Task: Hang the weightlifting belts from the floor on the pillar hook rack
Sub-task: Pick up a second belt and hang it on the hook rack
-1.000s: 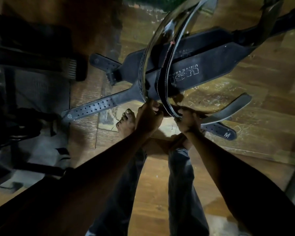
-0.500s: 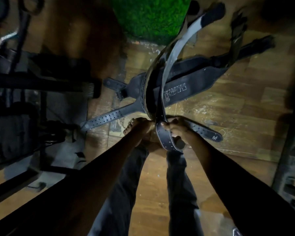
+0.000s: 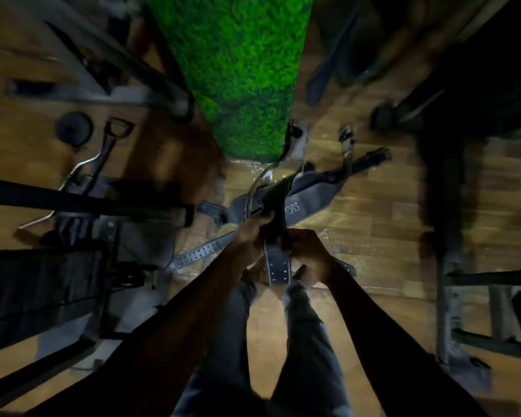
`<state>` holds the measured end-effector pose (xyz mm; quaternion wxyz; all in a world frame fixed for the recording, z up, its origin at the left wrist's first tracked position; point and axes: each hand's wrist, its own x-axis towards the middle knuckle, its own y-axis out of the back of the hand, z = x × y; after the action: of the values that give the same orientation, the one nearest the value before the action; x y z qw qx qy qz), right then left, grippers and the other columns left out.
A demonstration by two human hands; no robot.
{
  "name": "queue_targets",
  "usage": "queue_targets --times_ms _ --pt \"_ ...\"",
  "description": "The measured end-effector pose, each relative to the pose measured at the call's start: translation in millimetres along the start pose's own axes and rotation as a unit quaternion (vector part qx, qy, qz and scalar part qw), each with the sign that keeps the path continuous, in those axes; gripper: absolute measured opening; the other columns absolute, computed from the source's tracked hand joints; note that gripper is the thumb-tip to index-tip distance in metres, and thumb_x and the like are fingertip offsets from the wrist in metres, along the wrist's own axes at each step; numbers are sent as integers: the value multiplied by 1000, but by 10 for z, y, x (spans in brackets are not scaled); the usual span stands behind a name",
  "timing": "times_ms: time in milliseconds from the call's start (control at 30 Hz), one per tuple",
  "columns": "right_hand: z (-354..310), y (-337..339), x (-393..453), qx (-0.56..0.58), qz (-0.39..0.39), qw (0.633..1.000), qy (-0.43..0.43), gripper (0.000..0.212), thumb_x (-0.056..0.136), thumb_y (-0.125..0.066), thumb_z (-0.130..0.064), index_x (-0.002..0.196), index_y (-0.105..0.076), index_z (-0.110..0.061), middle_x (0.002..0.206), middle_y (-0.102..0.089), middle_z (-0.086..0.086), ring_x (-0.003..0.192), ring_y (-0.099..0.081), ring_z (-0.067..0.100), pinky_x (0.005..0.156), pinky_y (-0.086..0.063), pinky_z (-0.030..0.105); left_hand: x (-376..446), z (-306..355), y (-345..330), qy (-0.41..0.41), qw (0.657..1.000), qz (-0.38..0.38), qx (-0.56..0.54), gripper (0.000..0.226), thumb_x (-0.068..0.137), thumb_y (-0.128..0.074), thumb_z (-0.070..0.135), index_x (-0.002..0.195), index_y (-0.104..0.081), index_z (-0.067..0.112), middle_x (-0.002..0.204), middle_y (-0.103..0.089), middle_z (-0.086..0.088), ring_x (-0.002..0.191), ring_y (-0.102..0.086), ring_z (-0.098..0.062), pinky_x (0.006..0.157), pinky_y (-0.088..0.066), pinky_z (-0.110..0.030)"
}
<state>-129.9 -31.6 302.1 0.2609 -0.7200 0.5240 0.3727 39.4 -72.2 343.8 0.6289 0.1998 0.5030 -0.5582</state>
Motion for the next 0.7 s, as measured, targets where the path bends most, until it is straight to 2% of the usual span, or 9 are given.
queue_targets --times_ms 133,167,233,300,433,500,567,633,700 --pt "-412 -48 -869 43 42 998 33 11 89 -68 0 91 -75 -8 92 -71 14 88 -65 26 88 -54 48 -475 126 -265 -3 998 -58 40 14 99 -55 1 104 -67 6 90 -70 -8 79 -66 -23 67 -55 -30" --pt "-505 -53 -1040 72 46 995 49 7 90 -68 -5 92 -75 -3 92 -71 13 88 -64 27 83 -52 43 -538 148 -305 -10 996 -61 67 16 97 -57 -1 106 -68 7 95 -71 -9 85 -66 -25 70 -54 -31" --pt "-653 -55 -1294 142 56 987 52 35 91 -72 -30 106 -74 2 98 -74 13 90 -67 29 77 -52 37 -609 180 -367 -24 991 -63 112 36 92 -68 3 128 -62 3 119 -70 -16 106 -67 -31 79 -56 -36" --pt "-828 -25 -1492 213 63 975 25 55 97 -60 -54 120 -72 -6 113 -77 10 102 -71 28 88 -52 38 -637 190 -389 -44 991 -71 107 73 84 -77 6 149 -44 0 147 -54 -21 129 -57 -39 95 -53 -43" --pt "-1338 50 -1511 265 59 961 48 60 98 -48 -65 106 -73 -11 105 -73 16 89 -70 29 79 -50 37 -887 251 -333 -85 982 -138 96 93 67 -84 11 149 -42 -4 152 -48 -22 138 -49 -40 114 -42 -47" --pt "-1630 -2 -1424 277 42 957 78 46 101 -54 -44 117 -69 -4 108 -75 16 92 -73 28 85 -55 38 -1156 362 -293 -88 979 -157 95 86 65 -81 10 143 -49 -6 142 -57 -22 129 -56 -37 108 -44 -44" --pt "-1825 -108 -1363 245 42 966 72 44 96 -64 -30 126 -65 2 113 -75 17 96 -72 29 92 -55 41 -1413 509 -258 -90 978 -159 100 50 78 -68 -1 126 -61 -10 116 -69 -21 104 -66 -32 89 -53 -34" --pt "-1876 -231 -1326 218 15 973 70 49 90 -75 -30 125 -67 3 122 -72 19 108 -69 34 102 -53 47 -1633 622 -209 -86 985 -136 61 23 83 -56 -7 103 -69 -6 93 -72 -17 77 -70 -26 67 -57 -26" --pt "-1983 -361 -1405 170 1 983 75 60 79 -86 -33 124 -68 2 129 -69 18 123 -64 34 105 -52 46 -1871 667 -196 -105 989 -103 7 23 78 -51 1 79 -74 0 77 -71 -17 60 -68 -24 56 -55 -25"
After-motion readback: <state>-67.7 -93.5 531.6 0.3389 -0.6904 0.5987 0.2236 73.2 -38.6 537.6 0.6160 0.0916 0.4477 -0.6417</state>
